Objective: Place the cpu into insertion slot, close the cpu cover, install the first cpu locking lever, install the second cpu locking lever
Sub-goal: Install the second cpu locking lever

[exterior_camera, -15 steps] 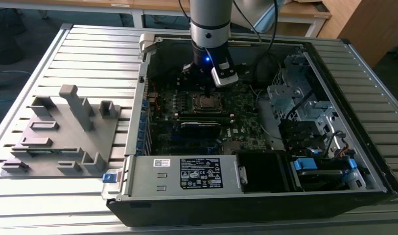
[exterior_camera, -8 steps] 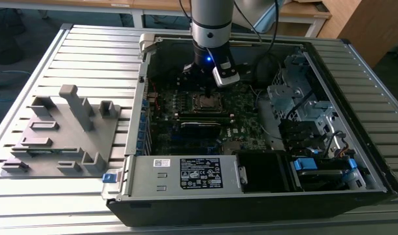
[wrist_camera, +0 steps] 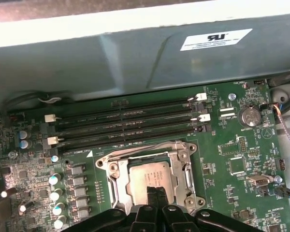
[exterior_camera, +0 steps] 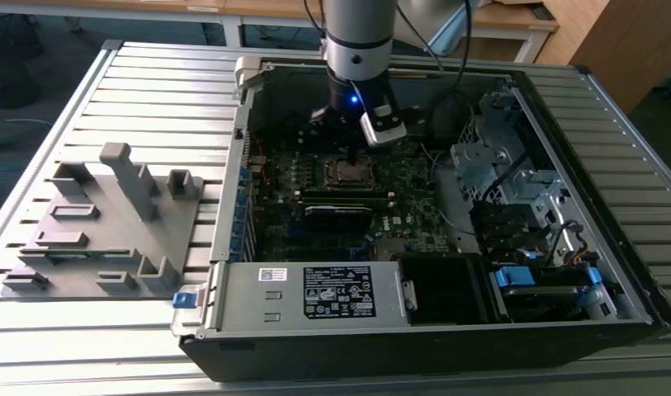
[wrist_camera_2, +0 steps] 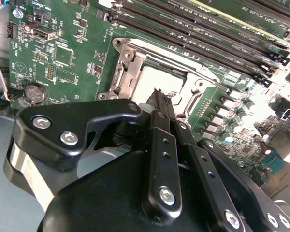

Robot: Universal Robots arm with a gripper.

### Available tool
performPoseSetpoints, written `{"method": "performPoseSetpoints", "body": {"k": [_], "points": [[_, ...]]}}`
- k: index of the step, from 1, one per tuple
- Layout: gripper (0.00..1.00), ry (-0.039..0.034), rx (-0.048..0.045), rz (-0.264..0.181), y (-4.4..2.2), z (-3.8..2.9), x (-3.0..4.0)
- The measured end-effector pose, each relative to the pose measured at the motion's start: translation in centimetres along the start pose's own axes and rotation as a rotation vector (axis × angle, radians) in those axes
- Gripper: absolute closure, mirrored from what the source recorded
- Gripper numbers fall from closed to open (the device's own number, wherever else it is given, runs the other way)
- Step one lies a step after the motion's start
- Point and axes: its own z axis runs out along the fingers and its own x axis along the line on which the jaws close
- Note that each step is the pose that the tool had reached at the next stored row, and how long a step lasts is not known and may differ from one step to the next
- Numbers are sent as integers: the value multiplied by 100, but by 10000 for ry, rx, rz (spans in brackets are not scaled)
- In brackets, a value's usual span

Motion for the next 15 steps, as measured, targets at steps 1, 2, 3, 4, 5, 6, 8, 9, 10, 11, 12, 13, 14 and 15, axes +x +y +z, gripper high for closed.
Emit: {"method": "performPoseSetpoints", "body": {"k": [1, 2, 3, 4, 5, 6, 8, 9, 10, 11, 12, 13, 14, 15], "points": [[90, 0, 0, 0, 2, 1, -11], [90, -1, 0, -1, 3, 2, -20], [90, -1, -1, -1, 4, 2, -27], [90, -1, -1, -1, 4, 3, -30], [90, -1, -1, 0, 5, 3, -30], [90, -1, 0, 1, 5, 3, -30], [90, 0, 0, -1, 5, 3, -30], [90, -1, 0, -2, 5, 2, -30], [90, 0, 0, -3, 6, 1, -31], [90, 1, 3, -3, 6, -4, -31], [90, 0, 0, -3, 6, -11, -31], [90, -1, 0, -3, 6, -20, -32], [90, 0, 0, -3, 7, -30, -33], [90, 0, 1, -3, 8, -42, -34]]}}
